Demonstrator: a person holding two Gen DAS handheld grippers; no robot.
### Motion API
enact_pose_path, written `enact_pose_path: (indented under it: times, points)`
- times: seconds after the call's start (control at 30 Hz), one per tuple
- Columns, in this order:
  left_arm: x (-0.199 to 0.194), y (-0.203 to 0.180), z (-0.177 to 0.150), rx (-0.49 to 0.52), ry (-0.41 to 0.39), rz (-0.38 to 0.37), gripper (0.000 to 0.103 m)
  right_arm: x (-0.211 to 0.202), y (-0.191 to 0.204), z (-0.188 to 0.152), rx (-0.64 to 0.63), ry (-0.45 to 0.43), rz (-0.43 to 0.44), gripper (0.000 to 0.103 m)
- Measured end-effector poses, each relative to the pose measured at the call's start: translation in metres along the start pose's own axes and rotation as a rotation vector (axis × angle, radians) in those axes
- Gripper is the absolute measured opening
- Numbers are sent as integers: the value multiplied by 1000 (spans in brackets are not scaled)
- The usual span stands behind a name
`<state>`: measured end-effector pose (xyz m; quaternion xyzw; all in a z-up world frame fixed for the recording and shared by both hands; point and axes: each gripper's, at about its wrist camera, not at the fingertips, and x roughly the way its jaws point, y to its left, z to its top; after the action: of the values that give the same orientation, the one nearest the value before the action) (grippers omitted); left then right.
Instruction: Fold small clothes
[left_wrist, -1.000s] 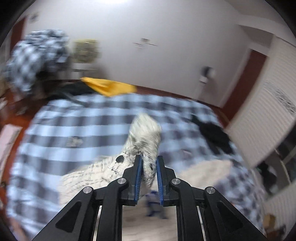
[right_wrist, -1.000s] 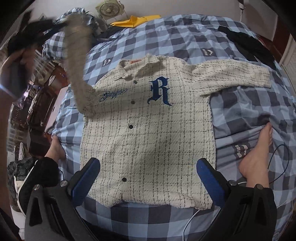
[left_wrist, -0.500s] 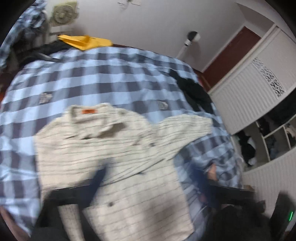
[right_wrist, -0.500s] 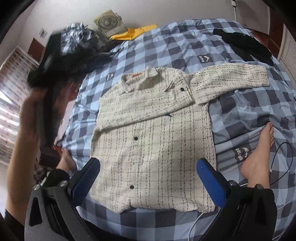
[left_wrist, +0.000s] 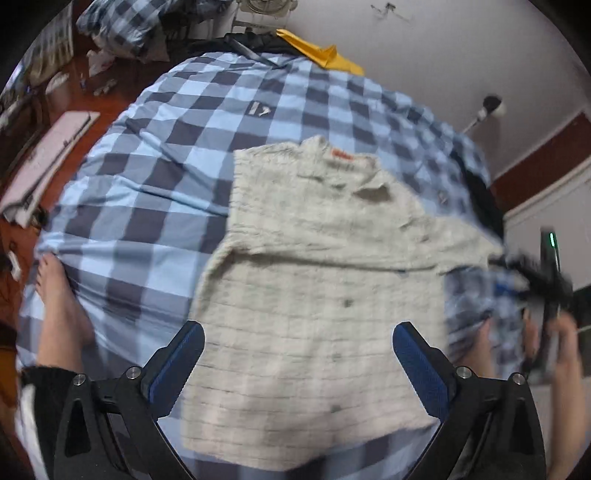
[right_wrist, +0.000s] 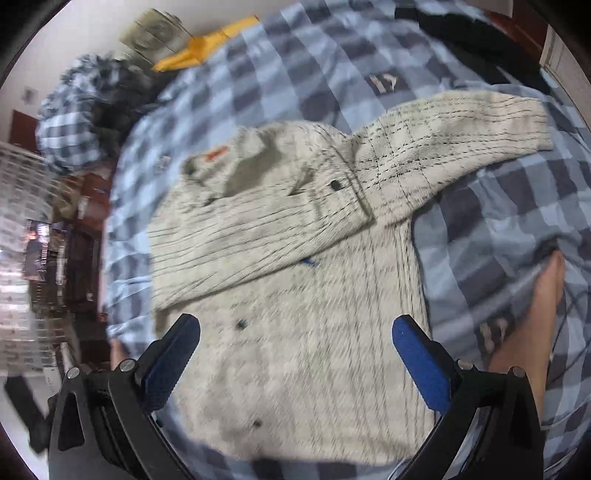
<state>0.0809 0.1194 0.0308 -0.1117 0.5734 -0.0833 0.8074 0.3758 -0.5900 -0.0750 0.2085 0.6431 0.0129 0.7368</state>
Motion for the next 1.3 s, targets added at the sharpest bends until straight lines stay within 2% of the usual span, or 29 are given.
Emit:
enact_pose_path:
  times: [0.03, 0.1, 0.3, 0.5, 0.53, 0.57, 0.63, 0.7, 0.73, 0.93, 1.1, 1.2, 1.3]
  points:
    - [5, 5, -1, 22, -5, 46, 103, 17, -3, 10, 2, 9, -29, 102]
    - [12, 11, -3, 32, -11, 84, 103, 45, -10, 27, -2, 11, -76, 102]
    - [33, 29, 3, 14, 54, 88, 103, 119, -24, 58, -40, 80, -177, 102]
    - [38, 30, 7, 20, 66, 97, 103, 148, -28, 65, -79, 108, -177, 101]
    - [40, 30, 7, 20, 72, 93, 103, 149, -28, 64, -91, 111, -189, 83]
    - [41, 30, 7, 18, 79, 89, 103, 150, -26, 63, -105, 121, -194, 50]
    - [44, 29, 5, 15, 93, 74, 103, 143, -22, 60, -112, 121, -175, 34]
    - [45, 28, 5, 13, 99, 68, 103, 125, -16, 58, -127, 66, -156, 25]
    - [44, 27, 4, 13, 98, 64, 103, 114, -11, 57, -139, 48, -136, 8]
    - [42, 27, 4, 7, 86, 66, 103, 45, 6, 59, -140, -25, 69, 7]
    - [45, 33, 4, -40, 106, 44, 103, -5, -2, 63, -52, -50, 238, 7]
    - [46, 33, 4, -49, 114, 39, 103, -20, -5, 61, -63, -84, 236, 6]
    - [47, 32, 3, -32, 116, 48, 103, 2, -21, 56, -44, -67, 135, 6]
